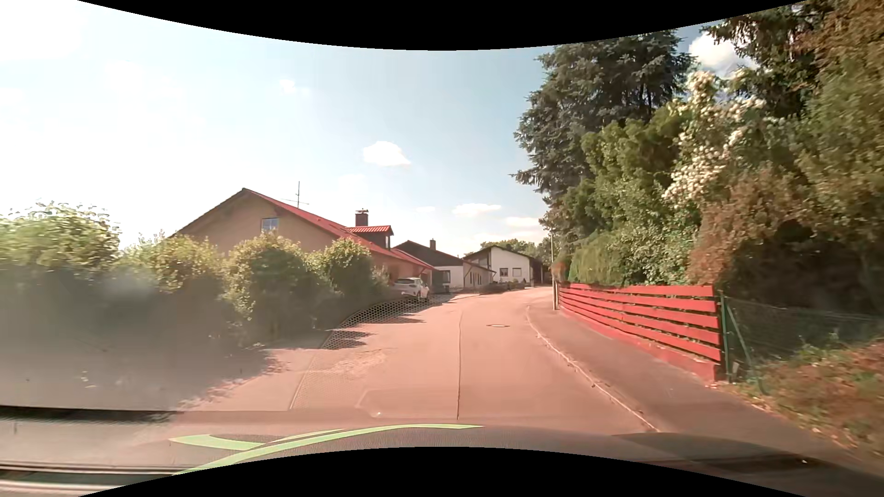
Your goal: Follow the waypoints while adhering to traffic rules and regulations
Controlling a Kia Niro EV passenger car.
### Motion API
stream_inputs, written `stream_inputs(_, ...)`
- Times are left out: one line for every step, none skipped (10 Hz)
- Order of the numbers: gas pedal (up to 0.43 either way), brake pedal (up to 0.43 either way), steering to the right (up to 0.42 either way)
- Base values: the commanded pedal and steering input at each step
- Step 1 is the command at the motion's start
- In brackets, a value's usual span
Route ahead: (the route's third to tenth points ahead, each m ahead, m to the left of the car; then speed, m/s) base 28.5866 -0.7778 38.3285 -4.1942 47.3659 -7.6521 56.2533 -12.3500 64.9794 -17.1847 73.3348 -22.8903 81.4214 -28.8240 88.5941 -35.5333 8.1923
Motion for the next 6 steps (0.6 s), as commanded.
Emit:
stream_inputs(0.047,0.000,0.037)
stream_inputs(0.039,0.000,0.038)
stream_inputs(0.039,0.000,0.038)
stream_inputs(0.039,0.000,0.037)
stream_inputs(0.039,0.000,0.037)
stream_inputs(0.039,0.000,0.037)
